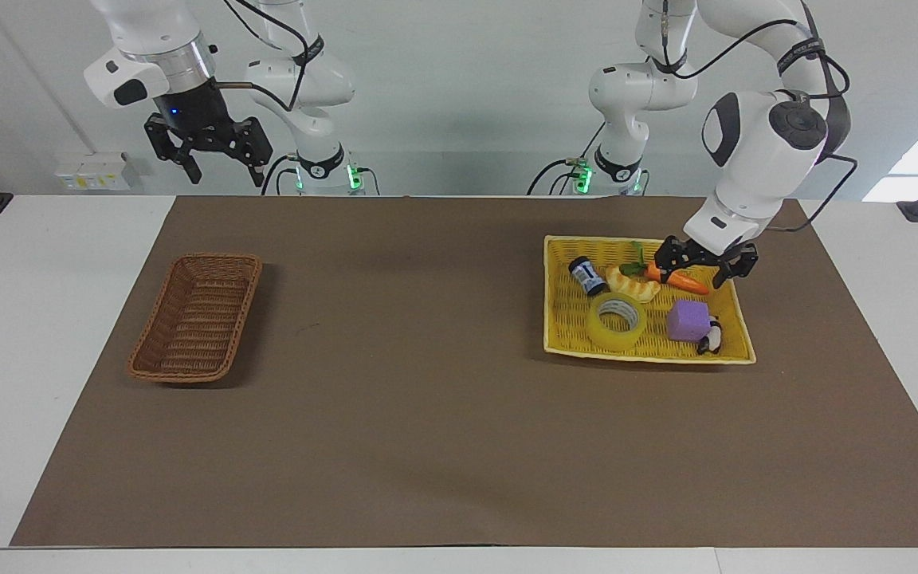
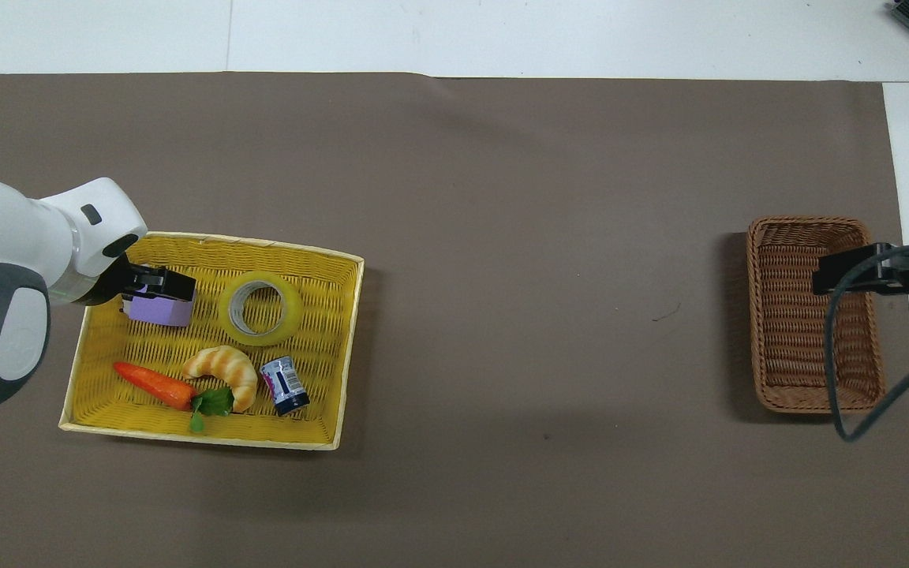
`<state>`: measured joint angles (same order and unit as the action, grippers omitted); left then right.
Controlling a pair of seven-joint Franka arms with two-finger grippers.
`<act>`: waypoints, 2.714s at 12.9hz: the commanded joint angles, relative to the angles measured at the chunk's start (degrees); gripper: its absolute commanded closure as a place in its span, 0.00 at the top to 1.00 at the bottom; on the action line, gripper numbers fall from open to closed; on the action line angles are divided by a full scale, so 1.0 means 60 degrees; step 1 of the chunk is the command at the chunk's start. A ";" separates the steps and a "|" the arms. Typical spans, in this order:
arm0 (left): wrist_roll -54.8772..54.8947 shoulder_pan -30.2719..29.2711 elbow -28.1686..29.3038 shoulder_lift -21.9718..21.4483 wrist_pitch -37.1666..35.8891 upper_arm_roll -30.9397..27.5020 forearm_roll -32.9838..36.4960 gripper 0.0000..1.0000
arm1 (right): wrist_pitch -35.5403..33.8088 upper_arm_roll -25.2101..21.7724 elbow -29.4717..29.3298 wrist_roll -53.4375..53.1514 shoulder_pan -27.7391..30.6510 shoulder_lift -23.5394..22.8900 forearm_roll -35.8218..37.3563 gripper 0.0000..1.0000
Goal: Move tape to another basket
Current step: 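Reach the left gripper into the yellow basket toward the yellow tape roll, then grasp the tape roll's rim with the left gripper and lift it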
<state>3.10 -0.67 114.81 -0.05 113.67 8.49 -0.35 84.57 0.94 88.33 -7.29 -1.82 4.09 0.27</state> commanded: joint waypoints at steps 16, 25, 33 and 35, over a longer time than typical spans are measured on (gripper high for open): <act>-0.1541 0.0888 0.1783 0.1822 0.3789 -0.0126 -0.0133 0.46 | 0.0144 0.0018 0.0190 0.0293 0.0157 0.0139 -0.0132 1.00; -0.1600 0.1035 0.0717 0.2133 0.2783 -0.0126 -0.0118 0.00 | 0.0158 0.0018 0.0190 0.0293 0.0157 0.0153 -0.0132 1.00; -0.1673 0.1020 -0.0440 0.1107 0.0513 -0.0141 -0.0118 0.00 | 0.0158 0.0018 0.0190 0.0293 0.0157 0.0154 -0.0147 1.00; -0.1659 0.0991 -0.0794 0.0961 -0.0104 -0.0156 -0.0118 0.00 | 0.0173 0.0018 0.0394 0.0278 0.0157 0.0284 -0.0234 1.00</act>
<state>-6.35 4.79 112.11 6.97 116.93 8.23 -0.38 84.57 0.91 88.46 -7.29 -1.81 4.11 0.18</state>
